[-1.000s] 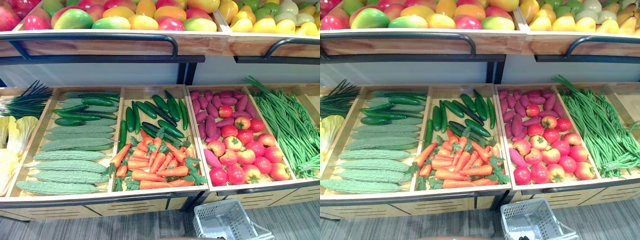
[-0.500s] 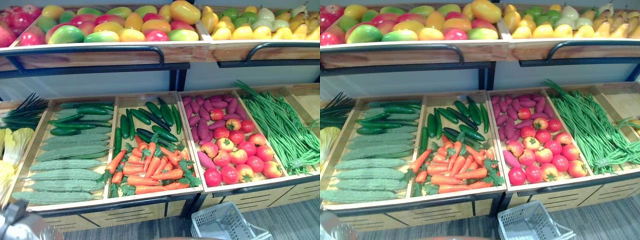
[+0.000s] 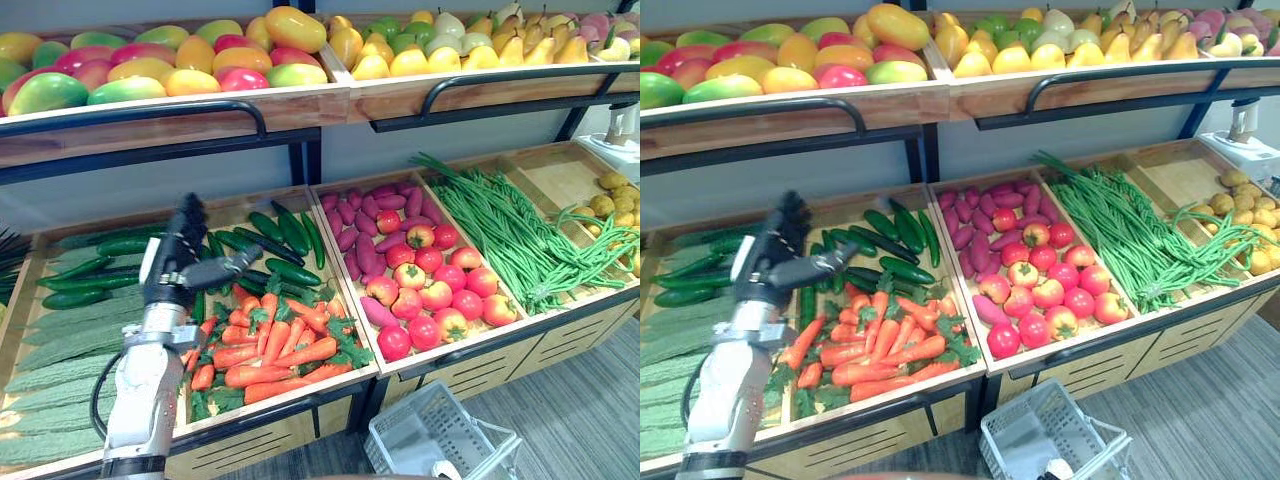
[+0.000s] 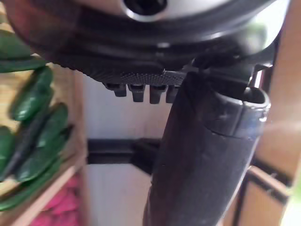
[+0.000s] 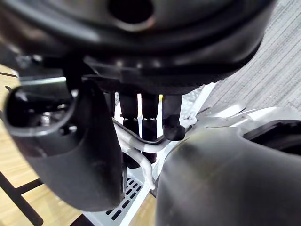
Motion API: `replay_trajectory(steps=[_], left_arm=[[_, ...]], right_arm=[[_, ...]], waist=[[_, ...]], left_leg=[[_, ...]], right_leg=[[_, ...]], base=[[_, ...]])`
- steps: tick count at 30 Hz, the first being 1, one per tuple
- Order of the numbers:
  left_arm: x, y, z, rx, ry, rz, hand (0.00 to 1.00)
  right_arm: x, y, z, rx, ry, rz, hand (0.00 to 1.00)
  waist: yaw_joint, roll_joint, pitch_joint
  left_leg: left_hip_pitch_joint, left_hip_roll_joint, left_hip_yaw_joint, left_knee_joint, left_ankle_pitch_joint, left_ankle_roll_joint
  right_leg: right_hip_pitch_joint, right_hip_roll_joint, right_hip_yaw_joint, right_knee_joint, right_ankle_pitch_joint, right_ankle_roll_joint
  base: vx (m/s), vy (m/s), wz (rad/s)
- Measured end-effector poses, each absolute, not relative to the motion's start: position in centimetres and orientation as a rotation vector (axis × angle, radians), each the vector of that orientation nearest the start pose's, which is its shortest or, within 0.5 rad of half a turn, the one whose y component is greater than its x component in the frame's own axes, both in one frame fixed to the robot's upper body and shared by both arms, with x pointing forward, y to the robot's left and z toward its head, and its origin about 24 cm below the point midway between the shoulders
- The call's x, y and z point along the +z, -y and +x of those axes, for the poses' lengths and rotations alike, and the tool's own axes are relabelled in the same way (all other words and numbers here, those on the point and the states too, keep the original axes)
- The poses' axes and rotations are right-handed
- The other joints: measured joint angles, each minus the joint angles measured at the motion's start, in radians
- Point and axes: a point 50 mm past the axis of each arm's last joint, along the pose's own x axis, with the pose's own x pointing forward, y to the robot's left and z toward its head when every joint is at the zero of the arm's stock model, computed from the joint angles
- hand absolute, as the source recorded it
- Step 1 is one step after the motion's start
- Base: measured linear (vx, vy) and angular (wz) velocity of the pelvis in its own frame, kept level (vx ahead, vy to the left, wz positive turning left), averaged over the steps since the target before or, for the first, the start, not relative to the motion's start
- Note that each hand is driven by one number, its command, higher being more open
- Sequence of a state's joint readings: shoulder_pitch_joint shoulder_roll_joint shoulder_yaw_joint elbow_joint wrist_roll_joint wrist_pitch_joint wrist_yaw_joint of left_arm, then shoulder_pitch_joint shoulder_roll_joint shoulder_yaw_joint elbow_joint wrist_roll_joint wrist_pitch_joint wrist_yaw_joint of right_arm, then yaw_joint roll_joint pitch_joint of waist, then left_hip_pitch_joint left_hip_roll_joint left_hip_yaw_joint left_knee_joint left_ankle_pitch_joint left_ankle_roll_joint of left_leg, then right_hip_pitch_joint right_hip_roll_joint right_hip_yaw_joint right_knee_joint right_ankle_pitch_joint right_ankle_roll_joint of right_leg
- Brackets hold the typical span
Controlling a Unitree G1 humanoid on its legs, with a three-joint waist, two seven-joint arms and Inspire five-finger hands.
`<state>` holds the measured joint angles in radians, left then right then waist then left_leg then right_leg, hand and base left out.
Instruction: Pick vegetable in the basket
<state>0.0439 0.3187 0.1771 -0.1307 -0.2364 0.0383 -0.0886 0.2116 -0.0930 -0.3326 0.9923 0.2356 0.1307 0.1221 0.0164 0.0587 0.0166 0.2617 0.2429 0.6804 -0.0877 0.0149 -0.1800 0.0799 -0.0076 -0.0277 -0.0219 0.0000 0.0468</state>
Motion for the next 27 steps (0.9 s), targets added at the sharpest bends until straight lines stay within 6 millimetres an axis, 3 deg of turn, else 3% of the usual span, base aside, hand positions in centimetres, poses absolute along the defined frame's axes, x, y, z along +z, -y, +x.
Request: replay_trajectory(steps=[7,16,27], left_arm=[[6.1,-23.7,25.0,-0.058,-0.090,0.306,1.00],[5.3,-23.6,26.9,-0.180,-0.185,0.463,1.00],[5.6,-25.6,27.7,-0.261,-0.258,0.683,1.00]], right_arm=[[-16.5,22.2,3.9,-0.427,-1.202,0.396,0.00],[-16.4,22.2,4.1,-0.417,-1.195,0.401,0.00],[-16.4,22.2,4.2,-0.415,-1.197,0.405,0.00]], waist=[[0.000,0.003,0.005],[-0.003,0.005,0.006],[-0.009,0.005,0.006]], left_leg=[[-0.002,0.002,0.011,0.000,-0.001,-0.002],[-0.001,0.003,0.025,0.000,-0.003,-0.004],[-0.001,0.007,0.040,0.000,-0.006,-0.009]], right_leg=[[-0.006,0.004,0.008,0.001,0.000,0.000],[-0.010,0.005,0.015,0.001,0.000,0.000],[-0.020,0.007,0.027,0.006,0.000,0.000]], base=[[-0.05,-0.057,-0.03],[-0.05,-0.048,-0.03],[-0.06,-0.047,-0.03]])
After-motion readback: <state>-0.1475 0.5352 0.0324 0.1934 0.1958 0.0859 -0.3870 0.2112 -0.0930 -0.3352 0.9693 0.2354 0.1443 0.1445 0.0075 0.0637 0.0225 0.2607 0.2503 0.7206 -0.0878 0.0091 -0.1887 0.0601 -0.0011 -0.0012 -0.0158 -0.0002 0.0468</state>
